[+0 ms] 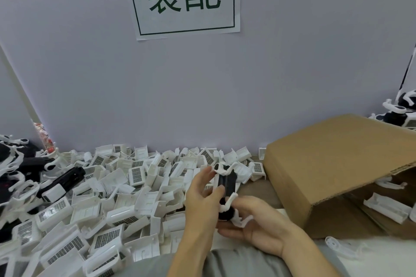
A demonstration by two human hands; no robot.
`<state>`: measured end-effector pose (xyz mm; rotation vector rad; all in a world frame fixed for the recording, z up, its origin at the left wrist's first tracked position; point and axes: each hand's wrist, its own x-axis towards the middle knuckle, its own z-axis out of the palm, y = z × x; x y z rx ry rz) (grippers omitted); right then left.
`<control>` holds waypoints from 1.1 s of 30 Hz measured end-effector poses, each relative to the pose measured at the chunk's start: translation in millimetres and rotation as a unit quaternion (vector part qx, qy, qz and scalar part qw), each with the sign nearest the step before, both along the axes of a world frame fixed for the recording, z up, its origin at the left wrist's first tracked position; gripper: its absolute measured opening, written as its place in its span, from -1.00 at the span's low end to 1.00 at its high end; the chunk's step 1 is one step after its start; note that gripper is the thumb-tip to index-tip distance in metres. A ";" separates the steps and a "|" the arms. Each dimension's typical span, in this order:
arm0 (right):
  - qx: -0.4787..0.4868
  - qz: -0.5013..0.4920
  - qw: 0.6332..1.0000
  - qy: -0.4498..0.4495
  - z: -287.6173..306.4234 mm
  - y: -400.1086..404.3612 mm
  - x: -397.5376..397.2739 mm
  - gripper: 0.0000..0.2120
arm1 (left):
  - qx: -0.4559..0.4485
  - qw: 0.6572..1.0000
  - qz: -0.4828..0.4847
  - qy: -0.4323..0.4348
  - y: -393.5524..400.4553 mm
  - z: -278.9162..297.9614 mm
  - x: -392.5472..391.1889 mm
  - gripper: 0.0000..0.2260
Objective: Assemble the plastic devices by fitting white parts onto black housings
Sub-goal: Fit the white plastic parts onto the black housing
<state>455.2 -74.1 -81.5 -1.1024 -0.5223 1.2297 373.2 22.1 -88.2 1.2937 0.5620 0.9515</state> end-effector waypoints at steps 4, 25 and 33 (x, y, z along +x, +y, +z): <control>-0.027 -0.029 0.998 -0.047 -1.9 4.6 -1.3 -0.81 | 0.007 1.000 0.013 0.014 2.8 -1.4 0.9 -0.61; 0.024 -0.184 0.982 0.048 124.1 -25.3 40.7 -0.86 | -0.128 0.990 0.045 0.024 7.0 6.3 4.6 -0.85; 0.256 -0.520 0.814 -0.039 198.7 -59.4 82.2 -0.69 | -0.137 0.989 0.014 0.053 2.5 11.1 7.5 -0.86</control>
